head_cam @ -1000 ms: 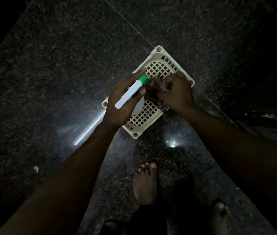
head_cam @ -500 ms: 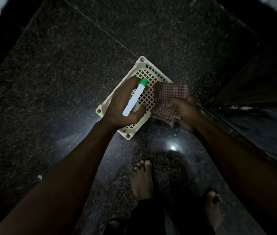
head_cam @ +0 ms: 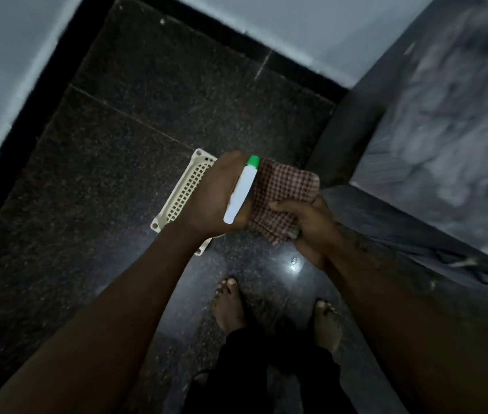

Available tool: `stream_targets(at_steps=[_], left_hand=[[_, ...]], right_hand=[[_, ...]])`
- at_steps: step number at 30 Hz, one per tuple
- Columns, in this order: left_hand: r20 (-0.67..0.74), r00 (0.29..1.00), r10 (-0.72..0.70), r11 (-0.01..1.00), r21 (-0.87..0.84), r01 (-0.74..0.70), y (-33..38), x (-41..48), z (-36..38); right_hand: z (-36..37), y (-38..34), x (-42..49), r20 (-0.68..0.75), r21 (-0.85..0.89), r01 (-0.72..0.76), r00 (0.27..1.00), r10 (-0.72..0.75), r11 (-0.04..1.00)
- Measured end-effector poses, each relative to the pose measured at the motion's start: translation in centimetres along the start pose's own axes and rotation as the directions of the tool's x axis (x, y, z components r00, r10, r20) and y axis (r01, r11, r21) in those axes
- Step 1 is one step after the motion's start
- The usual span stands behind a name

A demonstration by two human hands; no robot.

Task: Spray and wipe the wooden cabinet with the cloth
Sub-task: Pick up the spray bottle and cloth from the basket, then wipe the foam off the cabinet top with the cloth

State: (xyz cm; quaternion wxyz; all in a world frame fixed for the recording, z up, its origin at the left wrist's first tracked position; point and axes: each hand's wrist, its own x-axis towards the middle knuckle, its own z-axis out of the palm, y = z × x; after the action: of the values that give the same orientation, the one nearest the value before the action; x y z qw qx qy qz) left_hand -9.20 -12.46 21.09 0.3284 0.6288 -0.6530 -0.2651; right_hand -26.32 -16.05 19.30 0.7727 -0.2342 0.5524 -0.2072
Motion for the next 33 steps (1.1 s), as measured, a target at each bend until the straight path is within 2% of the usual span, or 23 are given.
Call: stream_targets(at_steps=[2,4,9,14,21,26,33], left_hand=[[0.009,0.997,0.074,0.997,0.03,-0.074,2.0,0.9,-1.2],[0.089,0.987,0.133,0.989,0.058,-0.139,3.9,1.4,-2.1],[0.25,0.964,0.09,0.979,0.157,-0.132,8.1,3.4,-3.9],[0.374,0.916,0.143,0.925,0.279,-0.258,12.7,6.7,-4.3],[0.421,0.894,0.156,0.908,0.295,-0.298,17.3,11.8,-2.8],[0.453,0.874,0.177,0.87,0.343,-0.354,18.6,15.0,-1.3],[0.467,0.872,0.144,0.87,0.361,-0.337,18.8,19.1,1.3]], right_hand=[[-0.5,-1.5,-2.5,-0.003,0.024,0.029,1.0,-0.028,0.999],[-1.3,-3.1,-5.0,-0.005,0.091,0.044,0.999,-0.044,0.995],[-3.2,-7.2,-9.4,-0.054,0.185,0.13,0.991,-0.122,0.974],[-5.4,-11.0,-11.8,-0.191,0.234,0.269,0.955,-0.227,0.934],[-9.3,-15.1,-13.0,-0.338,0.277,0.383,0.898,-0.284,0.881],[-12.0,-18.6,-13.2,-0.459,0.157,0.48,0.809,-0.366,0.863],[-14.7,-22.6,-10.1,-0.54,-0.261,0.443,0.67,-0.51,0.858]])
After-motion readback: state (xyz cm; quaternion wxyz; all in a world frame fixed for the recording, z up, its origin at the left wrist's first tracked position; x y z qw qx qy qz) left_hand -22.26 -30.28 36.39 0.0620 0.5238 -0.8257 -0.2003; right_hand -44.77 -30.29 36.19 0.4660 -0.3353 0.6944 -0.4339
